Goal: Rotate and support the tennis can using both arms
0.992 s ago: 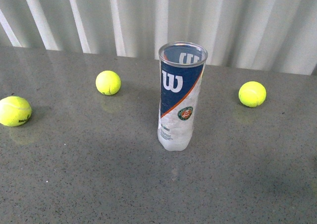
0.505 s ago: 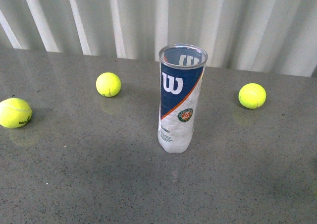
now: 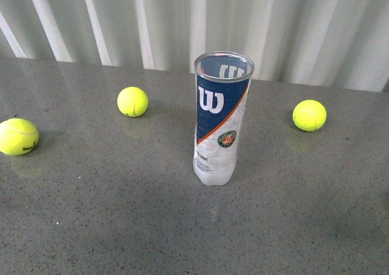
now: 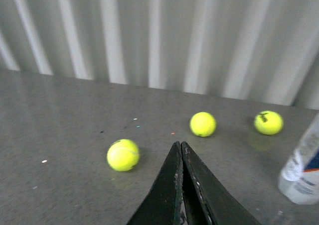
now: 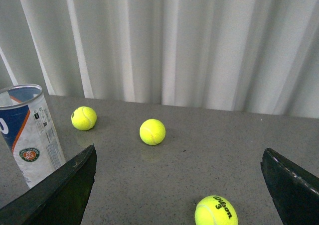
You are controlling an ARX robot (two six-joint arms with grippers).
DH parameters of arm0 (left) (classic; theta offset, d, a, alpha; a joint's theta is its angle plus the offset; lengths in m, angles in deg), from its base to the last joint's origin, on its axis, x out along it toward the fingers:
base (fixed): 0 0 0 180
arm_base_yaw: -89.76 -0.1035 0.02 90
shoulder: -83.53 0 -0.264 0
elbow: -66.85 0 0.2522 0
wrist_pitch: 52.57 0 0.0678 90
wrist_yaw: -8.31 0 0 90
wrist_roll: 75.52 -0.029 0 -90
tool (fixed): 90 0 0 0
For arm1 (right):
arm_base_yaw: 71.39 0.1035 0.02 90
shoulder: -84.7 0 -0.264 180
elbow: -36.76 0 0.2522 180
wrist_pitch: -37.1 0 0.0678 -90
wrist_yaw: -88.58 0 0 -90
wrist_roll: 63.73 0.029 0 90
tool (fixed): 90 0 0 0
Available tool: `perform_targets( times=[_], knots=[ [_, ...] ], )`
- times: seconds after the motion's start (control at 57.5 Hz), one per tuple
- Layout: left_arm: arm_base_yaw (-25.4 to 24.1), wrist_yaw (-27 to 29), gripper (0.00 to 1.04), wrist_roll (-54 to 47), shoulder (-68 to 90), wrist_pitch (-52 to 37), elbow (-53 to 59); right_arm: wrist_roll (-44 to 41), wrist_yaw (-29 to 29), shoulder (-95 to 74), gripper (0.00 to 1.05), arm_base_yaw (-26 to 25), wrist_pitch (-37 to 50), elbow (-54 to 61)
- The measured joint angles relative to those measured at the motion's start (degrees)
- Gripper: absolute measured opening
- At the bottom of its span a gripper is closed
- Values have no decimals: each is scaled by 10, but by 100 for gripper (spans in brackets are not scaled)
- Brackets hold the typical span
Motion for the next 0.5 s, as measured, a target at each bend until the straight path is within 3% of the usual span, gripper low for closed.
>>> perform_targets(
  times=[0.122,0.505],
  knots=[
    [28,5,4,0,-21,9,9,0,1,0,98,0,0,0],
    [28,10,4,0,-80,33,33,0,0,0,98,0,0,0]
  ],
)
